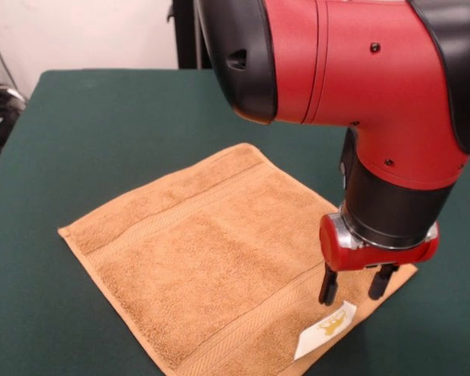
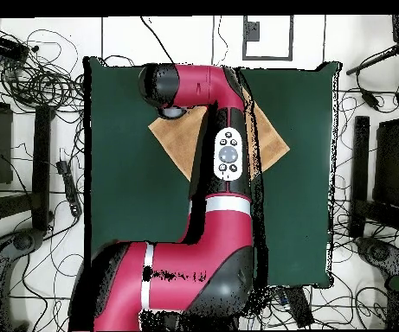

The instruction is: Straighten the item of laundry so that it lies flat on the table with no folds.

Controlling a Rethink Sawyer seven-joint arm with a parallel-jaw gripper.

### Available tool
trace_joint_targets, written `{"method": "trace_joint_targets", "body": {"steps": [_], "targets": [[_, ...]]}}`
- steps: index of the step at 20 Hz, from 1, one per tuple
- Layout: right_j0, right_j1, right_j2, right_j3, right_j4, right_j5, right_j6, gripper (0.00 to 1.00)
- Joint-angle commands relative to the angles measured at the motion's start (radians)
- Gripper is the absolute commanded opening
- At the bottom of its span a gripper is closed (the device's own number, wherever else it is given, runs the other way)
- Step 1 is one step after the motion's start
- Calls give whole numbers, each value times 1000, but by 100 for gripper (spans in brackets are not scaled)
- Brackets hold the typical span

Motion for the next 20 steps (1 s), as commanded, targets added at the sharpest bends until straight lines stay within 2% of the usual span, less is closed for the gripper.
{"method": "trace_joint_targets", "body": {"steps": [1,4,13,15,20], "targets": [[9,-26,55,92,36,23,160,100],[4,-55,38,148,42,33,197,100],[-16,-28,51,87,54,67,186,100],[-16,-41,51,111,54,53,179,100],[-14,-32,52,95,52,56,165,100]]}}
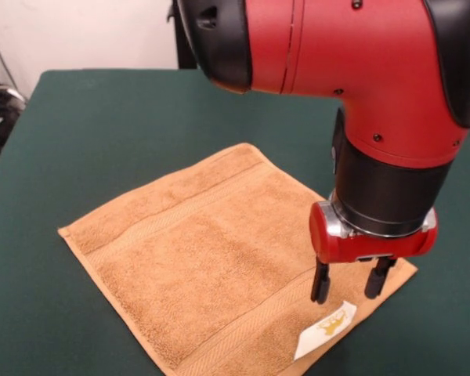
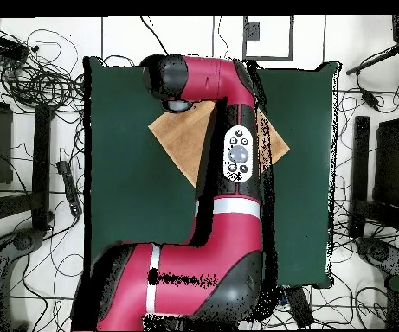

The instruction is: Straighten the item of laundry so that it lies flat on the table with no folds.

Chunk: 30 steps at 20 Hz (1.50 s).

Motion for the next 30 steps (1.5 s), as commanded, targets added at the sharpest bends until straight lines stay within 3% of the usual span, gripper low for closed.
{"method": "trace_joint_targets", "body": {"steps": [1,30], "targets": [[8,3,51,99,33,55,166,100],[7,0,48,107,33,44,158,100]]}}
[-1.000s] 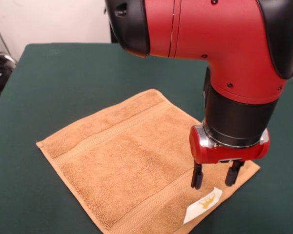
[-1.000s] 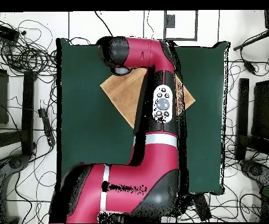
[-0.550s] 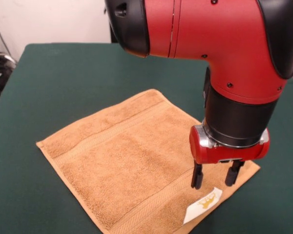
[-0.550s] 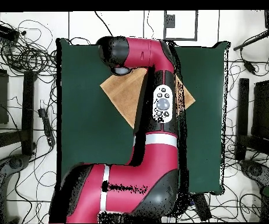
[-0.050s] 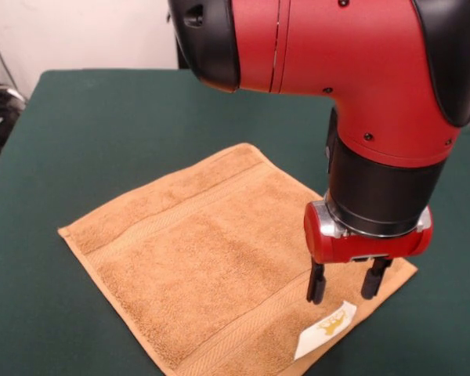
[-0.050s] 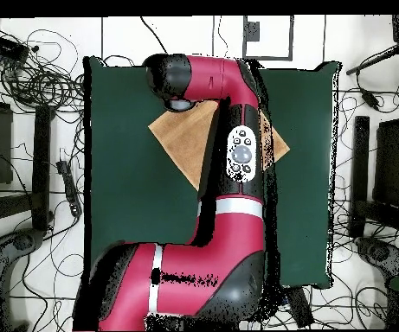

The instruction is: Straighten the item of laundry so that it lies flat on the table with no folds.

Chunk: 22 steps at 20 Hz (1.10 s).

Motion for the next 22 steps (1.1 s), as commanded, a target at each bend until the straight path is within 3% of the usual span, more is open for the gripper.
{"method": "trace_joint_targets", "body": {"steps": [1,22], "targets": [[13,1,48,105,25,45,158,100],[10,4,52,101,27,43,153,100]]}}
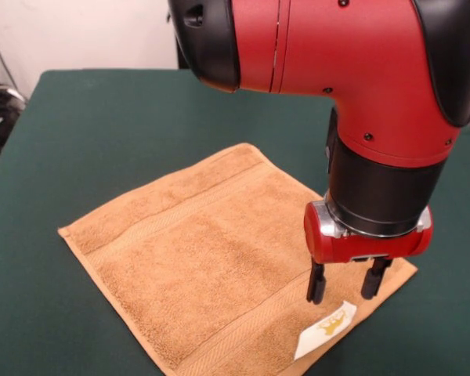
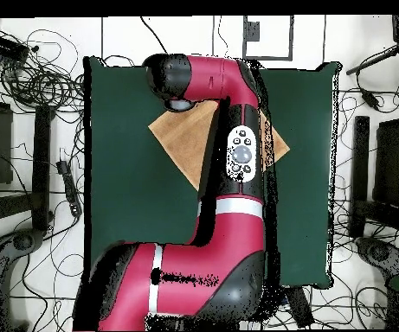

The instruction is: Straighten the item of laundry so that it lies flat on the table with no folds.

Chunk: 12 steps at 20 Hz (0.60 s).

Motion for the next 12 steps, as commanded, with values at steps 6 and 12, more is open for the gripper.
{"method": "trace_joint_targets", "body": {"steps": [6,12], "targets": [[11,2,47,108,21,15,159,100],[9,-10,47,134,17,-24,160,100]]}}
